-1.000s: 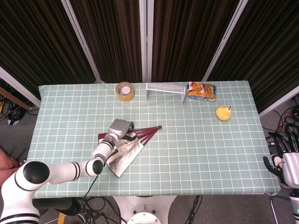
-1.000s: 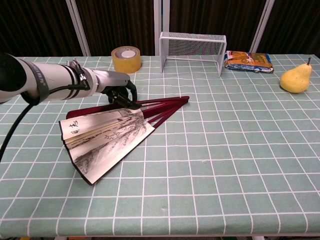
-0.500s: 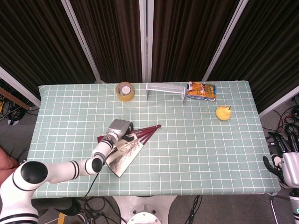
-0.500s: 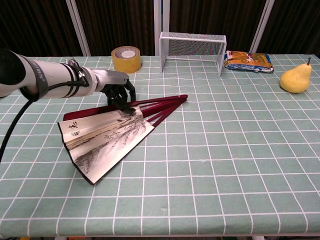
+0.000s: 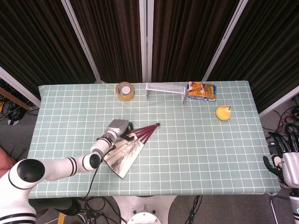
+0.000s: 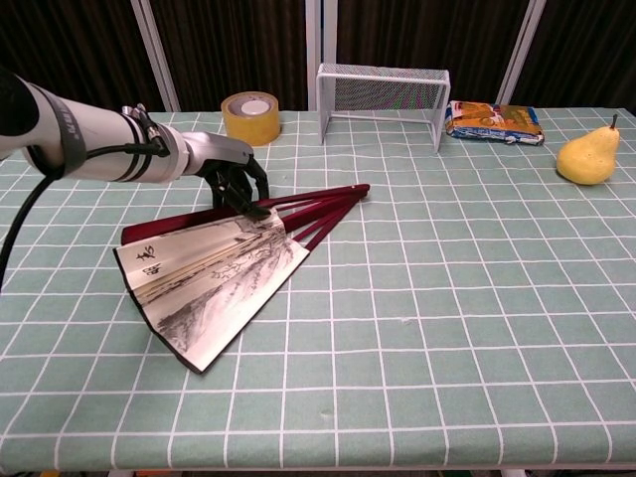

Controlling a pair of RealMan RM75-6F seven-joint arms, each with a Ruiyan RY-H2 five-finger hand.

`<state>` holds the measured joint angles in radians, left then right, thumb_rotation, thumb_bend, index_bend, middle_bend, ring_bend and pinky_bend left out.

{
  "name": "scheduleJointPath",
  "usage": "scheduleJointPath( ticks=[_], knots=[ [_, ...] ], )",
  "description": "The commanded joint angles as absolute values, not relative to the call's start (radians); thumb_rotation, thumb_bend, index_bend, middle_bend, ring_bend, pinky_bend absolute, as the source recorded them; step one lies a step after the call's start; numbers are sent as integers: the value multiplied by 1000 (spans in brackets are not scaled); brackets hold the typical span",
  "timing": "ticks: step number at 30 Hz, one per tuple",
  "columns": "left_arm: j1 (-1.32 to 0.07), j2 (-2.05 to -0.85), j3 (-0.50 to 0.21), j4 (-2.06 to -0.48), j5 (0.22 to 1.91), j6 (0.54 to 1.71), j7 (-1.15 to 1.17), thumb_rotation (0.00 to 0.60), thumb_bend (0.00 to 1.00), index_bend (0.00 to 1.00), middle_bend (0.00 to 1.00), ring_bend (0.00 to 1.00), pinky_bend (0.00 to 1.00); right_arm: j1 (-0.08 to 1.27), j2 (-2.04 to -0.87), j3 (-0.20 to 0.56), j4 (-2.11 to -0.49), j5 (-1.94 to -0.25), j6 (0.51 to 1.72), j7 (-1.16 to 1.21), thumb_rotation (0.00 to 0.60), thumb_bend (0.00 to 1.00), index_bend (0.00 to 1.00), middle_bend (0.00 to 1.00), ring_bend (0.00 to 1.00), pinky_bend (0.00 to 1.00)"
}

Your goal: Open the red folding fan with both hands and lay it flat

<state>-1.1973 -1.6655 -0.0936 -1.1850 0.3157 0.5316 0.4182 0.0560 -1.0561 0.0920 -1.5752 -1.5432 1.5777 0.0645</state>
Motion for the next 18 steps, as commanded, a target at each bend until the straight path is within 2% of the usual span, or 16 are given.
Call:
scheduleJointPath(
  ticks=[1, 3, 10, 14, 18],
  knots=[
    [-1202, -1666, -87, -1181, 317, 540, 412, 551, 350, 430, 578, 569, 438, 56, -1056, 93, -1575, -1543, 1578, 65, 600, 256, 149, 186, 0, 0],
    [-1202, -1663, -83, -1188, 325, 551, 407, 599, 351, 462, 607, 596, 451, 56, -1055, 93, -1575, -1543, 1579, 67, 600, 255, 149, 186, 0, 0],
    [-1189, -1625, -77, -1251, 361, 589, 388, 600, 352, 495, 636, 620, 472, 56, -1054, 95, -1573, -1551, 1587, 75, 600, 255, 149, 187, 0, 0],
    [-1158, -1554, -115, -1342, 418, 629, 335, 600, 352, 495, 637, 621, 486, 64, -1044, 96, -1582, -1565, 1583, 88, 600, 256, 148, 189, 0, 0],
    [-1104, -1454, -163, -1464, 513, 694, 267, 600, 352, 500, 644, 625, 549, 95, -1014, 87, -1609, -1595, 1536, 128, 600, 256, 149, 194, 0, 0]
  ],
)
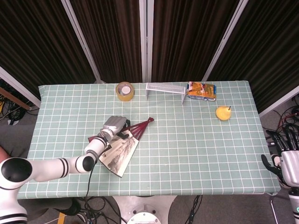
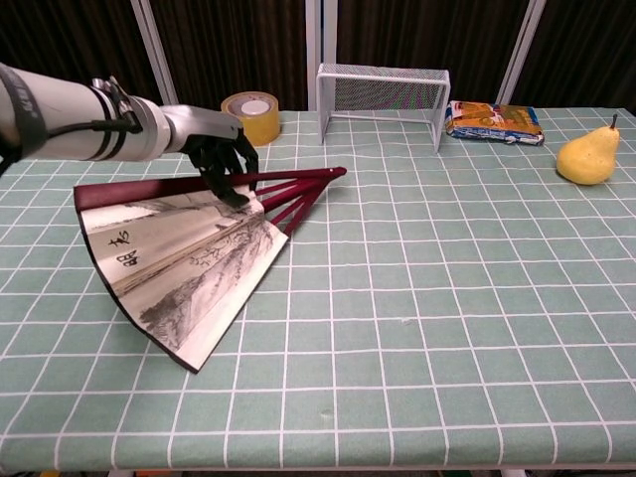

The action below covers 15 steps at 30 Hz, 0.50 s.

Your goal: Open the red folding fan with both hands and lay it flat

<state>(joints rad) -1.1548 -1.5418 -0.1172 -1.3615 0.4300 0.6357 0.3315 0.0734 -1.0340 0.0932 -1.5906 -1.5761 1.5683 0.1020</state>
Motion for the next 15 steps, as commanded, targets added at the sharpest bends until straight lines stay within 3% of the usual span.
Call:
scheduleJointPath(
  ticks=[1, 7, 15],
  knots=[
    [-1089, -1429, -176, -1492, 533, 706, 248, 600, 352, 506, 649, 629, 568, 105, -1007, 83, -1616, -1601, 1518, 138, 600, 256, 149, 194, 0, 0],
    [-980, -1294, -245, -1652, 674, 749, 88, 600, 352, 548, 682, 651, 648, 179, -976, 65, -1664, -1639, 1402, 221, 600, 256, 156, 193, 0, 0],
    [-834, -1225, -332, -1777, 887, 819, -163, 600, 353, 552, 686, 652, 653, 290, -983, 36, -1700, -1627, 1198, 468, 600, 255, 158, 188, 0, 0]
  ],
)
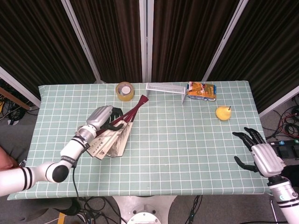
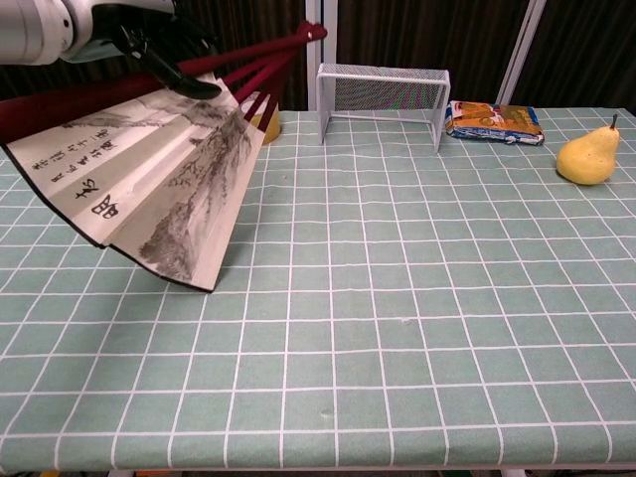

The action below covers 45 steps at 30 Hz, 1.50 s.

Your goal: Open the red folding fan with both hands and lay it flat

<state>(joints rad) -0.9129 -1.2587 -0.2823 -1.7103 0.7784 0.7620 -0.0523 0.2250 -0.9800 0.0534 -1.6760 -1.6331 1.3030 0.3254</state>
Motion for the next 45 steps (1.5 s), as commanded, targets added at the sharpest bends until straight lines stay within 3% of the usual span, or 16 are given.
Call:
scheduleJointPath(
  ticks=[1, 8, 13, 19, 25, 39, 45],
  knots=[
    [-820, -1226, -336, -1785, 917, 834, -184, 600, 357, 552, 686, 652, 653, 308, -985, 34, -1701, -1628, 1171, 514, 600, 256, 158, 187, 0, 0],
    [-754, -1221, -337, -1840, 1119, 924, -277, 600, 370, 553, 687, 652, 666, 457, -1030, 36, -1681, -1623, 974, 834, 600, 254, 158, 185, 0, 17],
    [-736, -1205, -343, -1876, 1192, 957, -320, 600, 369, 554, 687, 652, 665, 539, -1090, 62, -1645, -1593, 891, 938, 600, 242, 159, 176, 0, 18],
    [-721, -1171, -346, -1922, 1261, 984, -350, 600, 367, 554, 687, 652, 665, 594, -1200, 132, -1613, -1479, 867, 834, 600, 165, 129, 141, 0, 18],
    [-711, -1154, -343, -1953, 1314, 1014, -360, 600, 366, 553, 687, 652, 665, 651, -1274, 196, -1628, -1362, 822, 749, 600, 162, 106, 127, 0, 18],
    [-712, -1145, -344, -1985, 1380, 1069, -366, 600, 367, 553, 685, 652, 657, 813, -1395, 304, -1640, -1176, 698, 572, 600, 292, 107, 170, 0, 17],
    [-708, -1137, -336, -1987, 1387, 1081, -370, 600, 366, 553, 683, 652, 655, 864, -1430, 320, -1630, -1105, 676, 490, 600, 422, 346, 255, 14, 17]
  ],
)
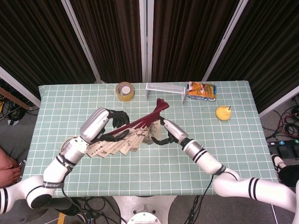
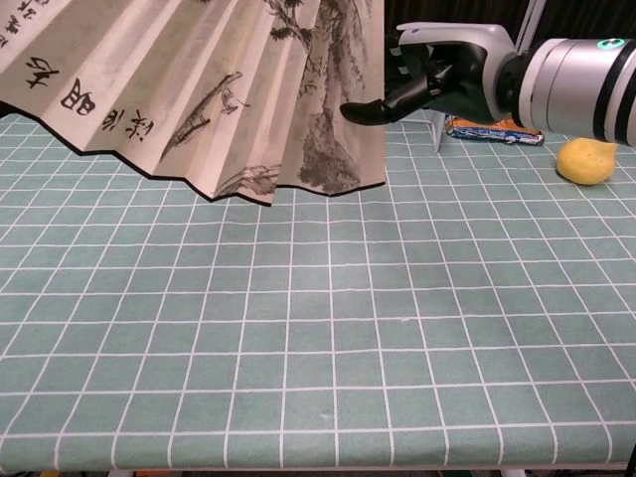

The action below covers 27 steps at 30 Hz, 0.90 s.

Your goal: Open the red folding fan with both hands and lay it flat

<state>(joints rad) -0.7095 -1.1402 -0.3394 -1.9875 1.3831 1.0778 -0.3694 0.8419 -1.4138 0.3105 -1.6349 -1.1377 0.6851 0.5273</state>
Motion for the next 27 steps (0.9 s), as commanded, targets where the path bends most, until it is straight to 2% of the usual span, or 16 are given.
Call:
scheduleJointPath(
  ticks=[1, 3, 5, 9, 15, 22, 27],
  knots=[
    [-707, -1135, -334, -1986, 1390, 1081, -369, 600, 367, 553, 683, 652, 655, 869, -1433, 322, -1629, -1093, 678, 475, 600, 439, 383, 267, 24, 17],
    [-704, -1129, -327, -1981, 1393, 1081, -364, 600, 367, 553, 683, 652, 655, 876, -1435, 323, -1631, -1071, 692, 435, 600, 493, 497, 301, 58, 17],
    [-702, -1123, -318, -1973, 1396, 1079, -353, 600, 367, 553, 683, 652, 655, 880, -1429, 318, -1631, -1052, 708, 386, 600, 518, 567, 318, 73, 18],
    [-702, -1105, -294, -1957, 1406, 1057, -333, 600, 367, 553, 682, 652, 655, 882, -1413, 304, -1634, -1025, 751, 284, 600, 519, 657, 339, 92, 19],
    [-714, -1090, -268, -1925, 1409, 1022, -279, 600, 368, 553, 682, 652, 655, 882, -1379, 289, -1655, -1016, 821, 137, 600, 519, 706, 357, 92, 20],
    [-732, -1093, -248, -1904, 1390, 994, -171, 600, 368, 553, 682, 652, 655, 880, -1354, 271, -1667, -1064, 929, -50, 600, 518, 716, 357, 92, 20],
    [-741, -1104, -238, -1896, 1363, 1003, -16, 600, 368, 553, 683, 652, 657, 878, -1335, 263, -1680, -1104, 994, -170, 600, 517, 724, 358, 92, 20]
  ],
)
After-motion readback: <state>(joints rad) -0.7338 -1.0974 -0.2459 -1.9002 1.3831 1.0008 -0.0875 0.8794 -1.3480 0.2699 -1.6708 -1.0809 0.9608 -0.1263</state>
